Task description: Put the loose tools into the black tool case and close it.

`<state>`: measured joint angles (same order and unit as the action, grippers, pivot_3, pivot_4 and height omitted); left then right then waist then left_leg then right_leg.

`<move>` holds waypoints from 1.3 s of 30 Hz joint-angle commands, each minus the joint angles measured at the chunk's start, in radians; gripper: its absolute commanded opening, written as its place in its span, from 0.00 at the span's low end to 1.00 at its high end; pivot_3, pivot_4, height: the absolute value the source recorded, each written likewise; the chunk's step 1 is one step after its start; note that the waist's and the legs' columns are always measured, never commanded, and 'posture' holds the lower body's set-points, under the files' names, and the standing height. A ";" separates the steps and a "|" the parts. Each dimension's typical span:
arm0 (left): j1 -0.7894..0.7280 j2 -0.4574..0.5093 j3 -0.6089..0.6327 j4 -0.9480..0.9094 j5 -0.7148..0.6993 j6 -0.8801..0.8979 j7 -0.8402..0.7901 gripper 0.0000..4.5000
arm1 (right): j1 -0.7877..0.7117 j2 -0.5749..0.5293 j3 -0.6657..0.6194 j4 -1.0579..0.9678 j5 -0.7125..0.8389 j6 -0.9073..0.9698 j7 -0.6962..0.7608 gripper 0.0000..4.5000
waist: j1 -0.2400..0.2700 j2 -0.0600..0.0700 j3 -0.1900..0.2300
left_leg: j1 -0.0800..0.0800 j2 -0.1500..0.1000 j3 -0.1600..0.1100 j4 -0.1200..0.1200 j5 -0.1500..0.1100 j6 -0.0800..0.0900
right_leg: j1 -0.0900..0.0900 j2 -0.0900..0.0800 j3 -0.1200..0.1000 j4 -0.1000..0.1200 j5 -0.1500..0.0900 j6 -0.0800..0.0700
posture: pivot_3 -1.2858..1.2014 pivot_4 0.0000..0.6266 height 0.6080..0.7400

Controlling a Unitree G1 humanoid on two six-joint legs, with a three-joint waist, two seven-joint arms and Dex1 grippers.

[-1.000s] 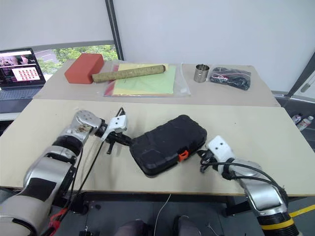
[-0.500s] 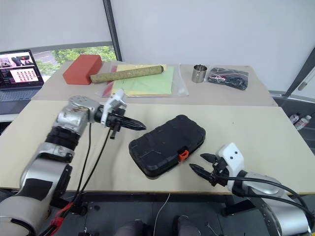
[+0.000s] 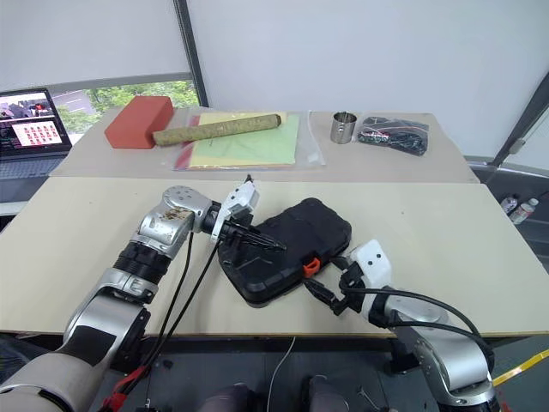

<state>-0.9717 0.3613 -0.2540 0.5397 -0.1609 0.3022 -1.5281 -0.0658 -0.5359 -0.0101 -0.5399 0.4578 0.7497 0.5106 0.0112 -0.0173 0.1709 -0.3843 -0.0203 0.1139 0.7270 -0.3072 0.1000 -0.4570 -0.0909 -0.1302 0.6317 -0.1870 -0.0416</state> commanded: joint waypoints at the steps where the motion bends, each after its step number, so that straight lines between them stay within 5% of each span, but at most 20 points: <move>1: -0.022 0.004 0.024 0.004 0.004 -0.060 0.047 0.35 | -0.005 0.007 0.001 -0.029 -0.001 -0.011 -0.007 1.00 | 0.000 0.000 0.000 | 0.000 0.000 0.000 0.000 0.000 0.000 | 0.000 0.000 0.000 0.000 0.000 0.000 | 0.52 0.24 0.98; 5: -0.036 -0.010 0.033 0.046 0.007 -0.093 0.092 0.41 | -0.012 0.018 0.003 -0.031 0.003 -0.009 -0.010 1.00 | 0.001 0.000 0.000 | 0.000 0.000 0.000 0.000 0.000 0.000 | 0.000 0.000 0.000 -0.001 0.001 -0.002 | 0.52 0.24 0.98; 16: -0.060 -0.019 0.020 0.107 0.031 -0.184 0.106 0.43 | 0.013 0.021 0.013 -0.055 -0.002 -0.021 -0.010 0.28 | 0.001 0.000 0.000 | 0.000 0.000 0.000 0.000 0.000 0.000 | 0.000 0.000 0.000 0.000 0.000 -0.001 | 0.52 0.24 0.98; 31: -0.049 -0.043 0.012 0.145 0.057 -0.258 0.104 0.43 | 0.096 -0.122 -0.062 -0.211 0.068 0.083 0.033 0.28 | 0.005 0.000 0.000 | -0.001 -0.001 0.000 0.000 0.000 0.001 | 0.000 0.000 0.000 -0.002 0.000 0.000 | 0.52 0.24 0.98; 34: -0.040 -0.048 0.020 0.132 0.037 -0.255 0.077 0.27 | 0.095 -0.126 -0.052 -0.201 0.071 0.087 0.032 0.28 | 0.005 0.000 0.000 | -0.001 -0.001 0.000 0.000 0.000 0.001 | 0.000 0.000 0.000 -0.002 0.000 0.000 | 0.52 0.24 0.98; 37: -0.027 -0.048 0.017 0.118 0.038 -0.256 0.069 0.03 | 0.101 -0.122 -0.049 -0.191 0.073 0.088 0.033 0.55 | 0.005 0.000 0.000 | -0.001 -0.001 0.000 0.000 0.000 0.001 | 0.000 0.000 0.000 -0.002 0.000 0.000 | 0.52 0.24 0.98; 39: -0.021 -0.047 0.014 0.112 0.041 -0.257 0.066 0.00 | 0.107 -0.123 -0.053 -0.195 0.079 0.088 0.039 0.69 | 0.005 0.000 0.000 | -0.001 -0.001 0.000 0.000 0.000 0.001 | 0.000 0.000 0.000 -0.002 0.000 0.000 | 0.52 0.24 0.98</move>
<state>-0.9940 0.3157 -0.2430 0.6864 -0.1089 0.0624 -1.4545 0.0373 -0.6547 -0.0484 -0.7050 0.5153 0.8369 0.5389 0.0164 -0.0173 0.1709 -0.3856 -0.0211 0.1137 0.7266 -0.3076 0.1009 -0.4569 -0.0911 -0.1301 0.6300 -0.1868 -0.0420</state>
